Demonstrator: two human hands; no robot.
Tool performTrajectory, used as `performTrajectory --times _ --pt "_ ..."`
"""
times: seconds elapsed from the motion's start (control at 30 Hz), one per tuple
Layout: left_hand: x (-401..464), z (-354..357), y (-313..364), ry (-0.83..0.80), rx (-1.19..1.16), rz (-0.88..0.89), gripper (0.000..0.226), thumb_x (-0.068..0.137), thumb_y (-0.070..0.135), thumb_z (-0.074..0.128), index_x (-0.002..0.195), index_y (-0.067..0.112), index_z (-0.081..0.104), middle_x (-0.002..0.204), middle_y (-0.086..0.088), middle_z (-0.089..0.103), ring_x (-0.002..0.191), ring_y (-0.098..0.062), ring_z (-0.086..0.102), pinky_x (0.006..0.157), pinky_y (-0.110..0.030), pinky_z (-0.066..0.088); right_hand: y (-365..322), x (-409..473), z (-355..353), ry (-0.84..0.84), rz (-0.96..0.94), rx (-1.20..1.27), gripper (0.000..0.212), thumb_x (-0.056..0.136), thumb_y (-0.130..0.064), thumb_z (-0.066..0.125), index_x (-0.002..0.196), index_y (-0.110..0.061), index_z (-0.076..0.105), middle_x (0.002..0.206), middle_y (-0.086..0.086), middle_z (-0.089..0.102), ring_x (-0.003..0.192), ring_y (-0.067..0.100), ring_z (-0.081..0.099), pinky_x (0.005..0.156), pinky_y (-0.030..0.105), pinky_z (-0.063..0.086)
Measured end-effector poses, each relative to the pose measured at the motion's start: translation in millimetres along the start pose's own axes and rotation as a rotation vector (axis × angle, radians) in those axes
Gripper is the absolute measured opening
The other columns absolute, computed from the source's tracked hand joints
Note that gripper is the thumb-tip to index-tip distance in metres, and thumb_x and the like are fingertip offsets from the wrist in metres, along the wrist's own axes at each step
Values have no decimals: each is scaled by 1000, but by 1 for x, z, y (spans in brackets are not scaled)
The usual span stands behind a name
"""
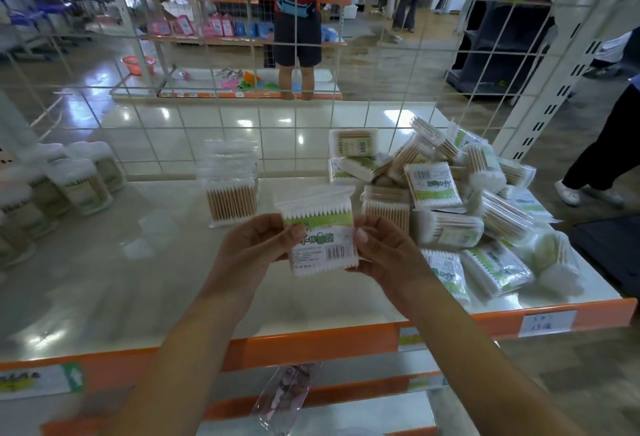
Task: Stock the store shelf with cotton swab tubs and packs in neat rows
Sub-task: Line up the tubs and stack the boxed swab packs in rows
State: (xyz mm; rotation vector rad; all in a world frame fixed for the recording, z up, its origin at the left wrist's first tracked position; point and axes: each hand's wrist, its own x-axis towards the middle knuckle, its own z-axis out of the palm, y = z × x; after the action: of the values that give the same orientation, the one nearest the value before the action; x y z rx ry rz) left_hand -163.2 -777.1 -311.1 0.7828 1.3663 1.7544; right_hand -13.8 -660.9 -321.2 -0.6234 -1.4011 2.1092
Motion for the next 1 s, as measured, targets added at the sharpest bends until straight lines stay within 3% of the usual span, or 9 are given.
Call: performTrajectory --times 0.13,0.23,0.37,0.57,0.73,0.87,0.93,1.0 --pt "-7 -7 3 19 72 24 14 59 17 71 72 11 67 70 2 71 71 -9 67 64 -18 53 -14 2 10 -45 -100 -241 60 58 -16 82 107 -30 51 73 -7 62 65 7 60 61 23 50" --pt "-15 -17 8 7 120 43 8 62 14 67 70 12 64 64 6 68 65 -2 64 59 -12 47 -12 5 25 -80 -186 -479 60 61 -19 75 112 -37 49 84 -2 58 61 7 59 64 26 54" --pt "-19 -43 14 45 126 28 21 62 13 68 83 8 68 74 2 73 72 -7 68 63 -14 50 0 13 49 -122 -332 -802 45 72 -12 77 102 -36 53 89 -12 58 67 3 62 59 16 52" --pt "-18 -79 21 144 241 59 18 73 -3 69 80 13 67 66 7 70 63 -2 64 59 -12 49 13 33 85 -96 -407 -884 38 72 -16 78 104 -25 59 86 -18 60 69 9 65 62 24 57" --pt "-19 -100 30 191 223 95 12 66 10 72 76 12 66 62 8 68 58 -1 61 56 -14 48 23 41 114 -15 -459 -784 46 72 -13 78 96 -40 50 85 -18 60 67 0 62 59 16 52" --pt "-21 -111 30 188 232 111 33 53 25 85 76 12 64 69 2 67 65 -8 62 58 -20 49 36 44 131 112 -451 -733 48 71 -15 79 90 -40 42 81 -12 55 68 -2 58 57 12 48" --pt "-23 -115 30 166 274 134 35 54 27 88 76 14 64 70 3 67 67 -7 62 59 -20 50 40 44 136 98 -399 -708 36 75 -20 75 89 -39 47 82 -13 59 71 0 60 64 21 54" --pt "-24 -114 30 134 358 154 24 60 18 82 76 15 64 69 7 67 67 -4 61 59 -17 49 41 40 141 55 -327 -603 16 78 -40 67 90 -34 58 88 -8 66 79 7 66 72 37 58"
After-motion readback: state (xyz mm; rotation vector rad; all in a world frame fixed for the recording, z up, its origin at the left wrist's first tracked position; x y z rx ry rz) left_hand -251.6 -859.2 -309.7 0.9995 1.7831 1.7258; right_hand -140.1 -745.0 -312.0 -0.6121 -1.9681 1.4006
